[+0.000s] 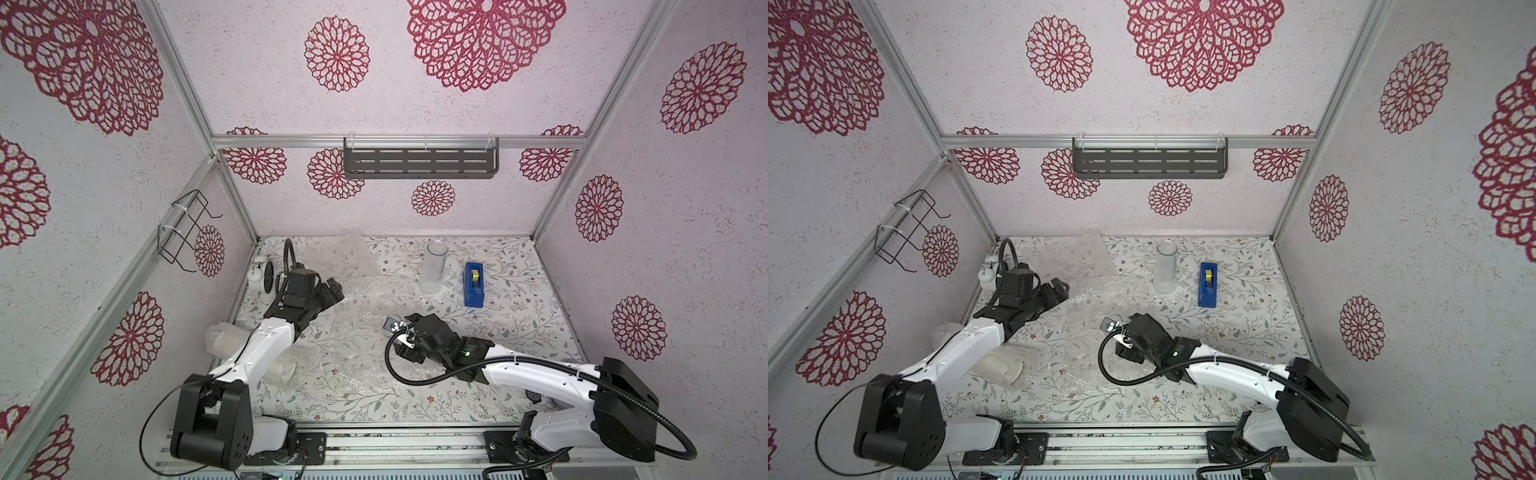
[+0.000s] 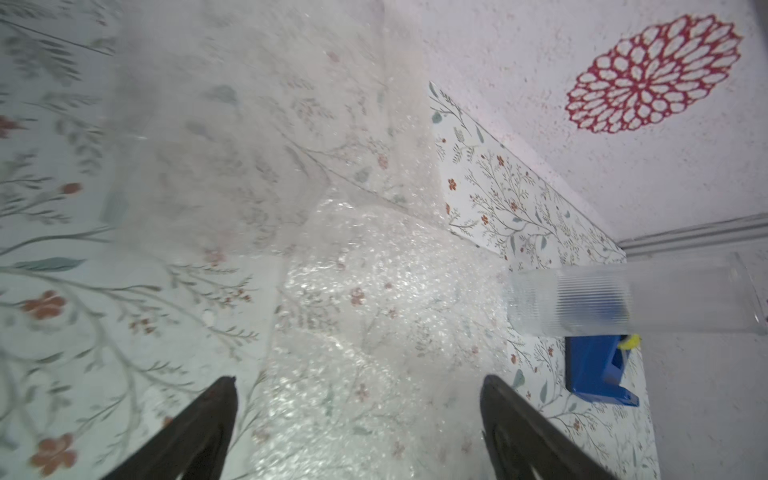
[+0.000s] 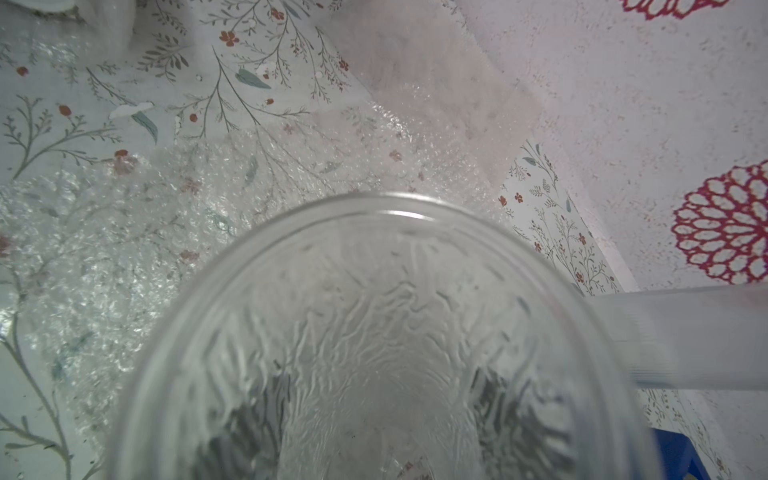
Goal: Wrap vases in bubble wrap
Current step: Adjust the bubble wrap at the center of the board, then place the vase in bubble wrap.
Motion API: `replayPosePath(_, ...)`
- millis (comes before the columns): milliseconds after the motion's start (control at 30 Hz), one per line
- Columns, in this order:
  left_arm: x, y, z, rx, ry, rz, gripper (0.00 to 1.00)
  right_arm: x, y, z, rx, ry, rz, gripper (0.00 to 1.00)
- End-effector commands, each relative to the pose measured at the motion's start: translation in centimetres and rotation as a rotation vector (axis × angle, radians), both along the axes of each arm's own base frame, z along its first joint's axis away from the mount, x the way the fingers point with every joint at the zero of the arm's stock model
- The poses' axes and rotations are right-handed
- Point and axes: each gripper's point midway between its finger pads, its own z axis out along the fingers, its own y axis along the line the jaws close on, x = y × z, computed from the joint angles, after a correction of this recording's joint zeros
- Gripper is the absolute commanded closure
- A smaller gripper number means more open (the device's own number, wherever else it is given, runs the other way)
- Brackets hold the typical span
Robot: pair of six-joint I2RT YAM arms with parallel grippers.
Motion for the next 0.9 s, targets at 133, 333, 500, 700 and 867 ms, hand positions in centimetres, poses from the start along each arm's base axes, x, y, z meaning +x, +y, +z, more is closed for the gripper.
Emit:
replayPosePath(133,-3.7,4.5,-1.3,0.077,0.007,0.157,0.02,0.3,2.2,-0.6,-0.204,-0.031,0.018,0.49)
replayPosePath(333,-4.2,5.4,-2.3,0.076,0.023,0.187,0.01,0.1,4.4,-3.8,-0.382,-0.024,0.091,0.45)
replayPosePath(500,-4.3,5.5,-2.3,0.069,0.024,0.182,0.01,0.2,6.7,-6.1,-0.426,-0.056,0.176,0.41)
replayPosePath(700,-4.7,5.3,-3.0,0.06,0.04,0.162,0.01,0.5,8.4,-8.6,-0.478,-0.078,0.236,0.38)
replayPosePath(867,-4.9,4.8,-3.5,0.049,0.059,0.135,0.01,-0.1,8.7,-9.3,-0.483,-0.081,0.27,0.28)
